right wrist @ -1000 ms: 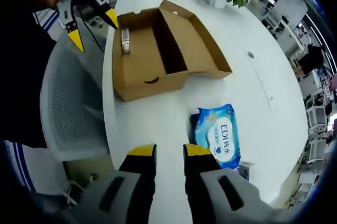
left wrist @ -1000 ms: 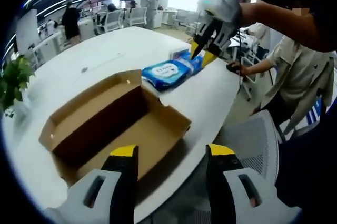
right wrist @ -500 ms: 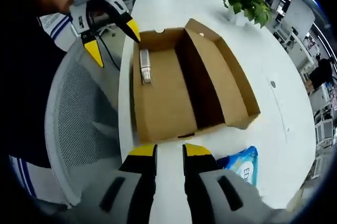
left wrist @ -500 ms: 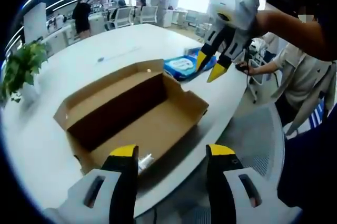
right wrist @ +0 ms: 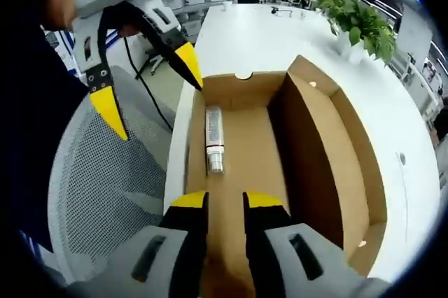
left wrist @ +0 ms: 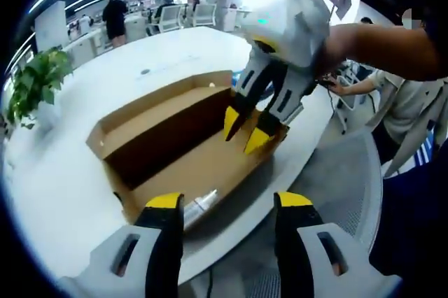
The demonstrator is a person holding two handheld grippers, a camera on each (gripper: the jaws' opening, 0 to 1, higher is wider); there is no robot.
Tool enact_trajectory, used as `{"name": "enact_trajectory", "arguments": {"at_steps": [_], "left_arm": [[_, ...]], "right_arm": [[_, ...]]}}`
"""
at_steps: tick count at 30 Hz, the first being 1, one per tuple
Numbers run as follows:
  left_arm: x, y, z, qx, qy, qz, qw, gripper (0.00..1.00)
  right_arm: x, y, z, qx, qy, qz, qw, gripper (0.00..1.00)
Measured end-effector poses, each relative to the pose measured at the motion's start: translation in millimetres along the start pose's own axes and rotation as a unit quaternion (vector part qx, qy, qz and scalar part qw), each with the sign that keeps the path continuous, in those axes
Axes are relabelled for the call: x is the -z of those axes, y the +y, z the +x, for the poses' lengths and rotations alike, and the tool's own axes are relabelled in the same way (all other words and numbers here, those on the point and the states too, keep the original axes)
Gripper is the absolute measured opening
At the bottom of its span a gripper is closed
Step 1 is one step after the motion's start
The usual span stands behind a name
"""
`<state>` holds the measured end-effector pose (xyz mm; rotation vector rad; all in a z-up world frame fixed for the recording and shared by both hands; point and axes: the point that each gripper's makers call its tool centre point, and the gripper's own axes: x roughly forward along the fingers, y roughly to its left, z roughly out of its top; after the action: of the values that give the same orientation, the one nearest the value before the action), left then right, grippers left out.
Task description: Operate the shoe box by opening the lid, removing the specified soft item, and placing it in the target area until the item is outside and the box remains undamaged.
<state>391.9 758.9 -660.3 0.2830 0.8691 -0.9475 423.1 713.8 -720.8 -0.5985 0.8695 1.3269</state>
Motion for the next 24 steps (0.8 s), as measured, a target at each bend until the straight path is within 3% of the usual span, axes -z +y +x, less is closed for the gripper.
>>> {"name": "enact_trajectory", "arguments": {"at_steps": [13,24], "left_arm": [[11.3,7.1,-3.4,-0.004,0.008,-0.013,0.9999,0.51],[16.5,12.7,-2.3,-0.005,0.012,-0.023,0.9996,0.51]], "right_arm": [[1.8,0.9,46.4,-0.051,0.035,-0.029,0.9977,0.17],[4.4,6.9,66.2,-0.084,0.041,-0.025,0.9953,0.17]]}}
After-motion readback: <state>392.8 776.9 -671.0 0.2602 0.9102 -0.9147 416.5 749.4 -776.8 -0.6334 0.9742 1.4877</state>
